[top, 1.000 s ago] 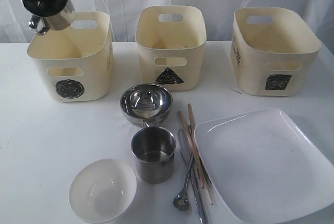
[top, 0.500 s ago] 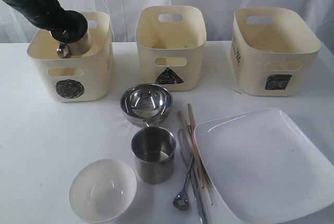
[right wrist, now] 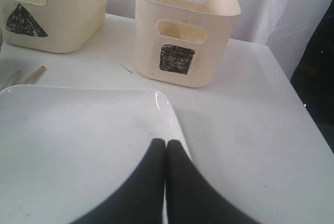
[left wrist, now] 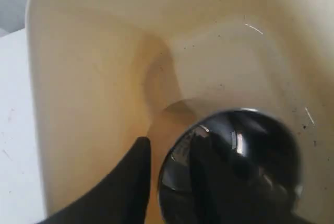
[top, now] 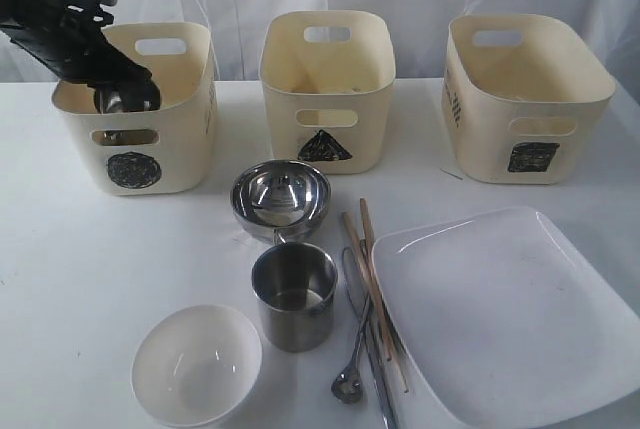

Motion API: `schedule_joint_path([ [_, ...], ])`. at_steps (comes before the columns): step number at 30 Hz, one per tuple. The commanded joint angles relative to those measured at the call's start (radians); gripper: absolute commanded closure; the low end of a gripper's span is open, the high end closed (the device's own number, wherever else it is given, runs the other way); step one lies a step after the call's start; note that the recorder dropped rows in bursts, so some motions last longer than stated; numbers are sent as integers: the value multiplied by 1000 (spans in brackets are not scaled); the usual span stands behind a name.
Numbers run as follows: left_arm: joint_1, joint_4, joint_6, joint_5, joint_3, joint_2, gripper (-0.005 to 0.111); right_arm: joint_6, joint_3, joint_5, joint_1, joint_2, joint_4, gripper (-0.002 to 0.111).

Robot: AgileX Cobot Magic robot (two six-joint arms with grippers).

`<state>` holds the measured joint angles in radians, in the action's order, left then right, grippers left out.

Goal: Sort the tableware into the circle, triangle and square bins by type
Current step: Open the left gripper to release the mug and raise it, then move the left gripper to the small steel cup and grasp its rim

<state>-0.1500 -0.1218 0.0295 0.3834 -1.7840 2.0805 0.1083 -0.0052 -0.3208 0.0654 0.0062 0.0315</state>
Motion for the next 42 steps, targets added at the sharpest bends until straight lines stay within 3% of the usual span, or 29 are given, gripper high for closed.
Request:
schedule_joint_path([
  [1, 1, 42, -3, -18, -5, -4, 62, 9, 5, 8, 4, -6, -1, 108],
  [16, -15, 148, 41, 130, -19, -143, 61, 9, 5, 8, 4, -6, -1, 108],
  [24, -110, 150, 55, 355, -19, -275, 61, 9, 5, 8, 4, -6, -1, 108],
  [30, -218, 153, 55, 605, -11, -340, 61, 9, 5, 8, 4, -6, -1, 108],
  [35, -305, 162, 55, 657, 115, -395, 61, 9, 5, 8, 4, -6, -1, 108],
  [42, -390, 235, 46, 520, 363, -446, 61, 9, 5, 8, 4, -6, -1, 108],
])
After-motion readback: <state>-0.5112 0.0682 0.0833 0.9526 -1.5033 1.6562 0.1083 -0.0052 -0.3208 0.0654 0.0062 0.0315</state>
